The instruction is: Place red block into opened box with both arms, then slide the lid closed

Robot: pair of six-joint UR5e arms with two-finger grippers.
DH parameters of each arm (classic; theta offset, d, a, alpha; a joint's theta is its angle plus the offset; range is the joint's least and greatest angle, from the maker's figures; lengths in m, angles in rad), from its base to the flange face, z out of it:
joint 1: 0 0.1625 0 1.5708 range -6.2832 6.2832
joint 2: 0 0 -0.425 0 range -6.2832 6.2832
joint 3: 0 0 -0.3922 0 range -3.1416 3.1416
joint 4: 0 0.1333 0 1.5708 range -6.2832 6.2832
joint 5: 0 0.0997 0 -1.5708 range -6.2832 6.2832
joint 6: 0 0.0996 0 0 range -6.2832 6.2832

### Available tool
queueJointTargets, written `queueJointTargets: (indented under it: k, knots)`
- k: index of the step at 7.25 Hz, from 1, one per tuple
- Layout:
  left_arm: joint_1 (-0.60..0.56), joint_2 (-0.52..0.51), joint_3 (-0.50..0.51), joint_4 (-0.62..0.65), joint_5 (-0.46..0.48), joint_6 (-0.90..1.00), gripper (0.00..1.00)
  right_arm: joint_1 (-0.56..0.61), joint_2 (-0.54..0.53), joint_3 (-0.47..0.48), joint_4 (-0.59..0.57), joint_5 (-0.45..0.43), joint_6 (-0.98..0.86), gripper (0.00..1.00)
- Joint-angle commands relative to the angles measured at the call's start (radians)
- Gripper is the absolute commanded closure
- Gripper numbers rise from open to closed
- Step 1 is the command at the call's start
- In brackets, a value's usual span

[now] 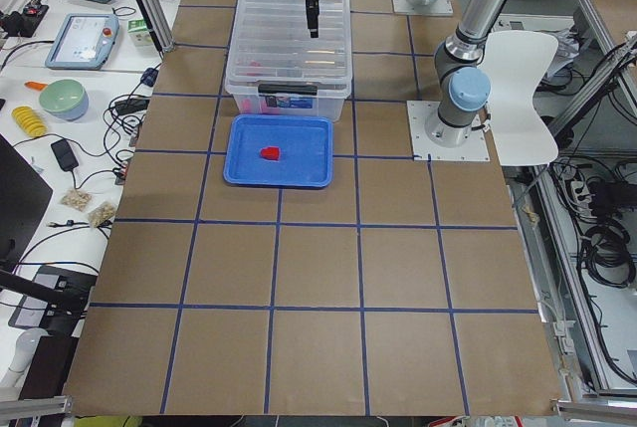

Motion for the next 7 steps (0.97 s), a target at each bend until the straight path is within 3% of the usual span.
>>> queueJointTargets:
  k: [1,7]
  knots:
    - [0.095,-0.021,-0.001,0.007,0.001,0.019,0.0,-0.001,0.015,0.122,-0.184,0.0,-0.003,0.0]
    - [0.389,-0.151,-0.026,0.217,-0.001,0.531,0.0,-0.03,0.034,0.132,-0.211,-0.027,-0.062,0.0]
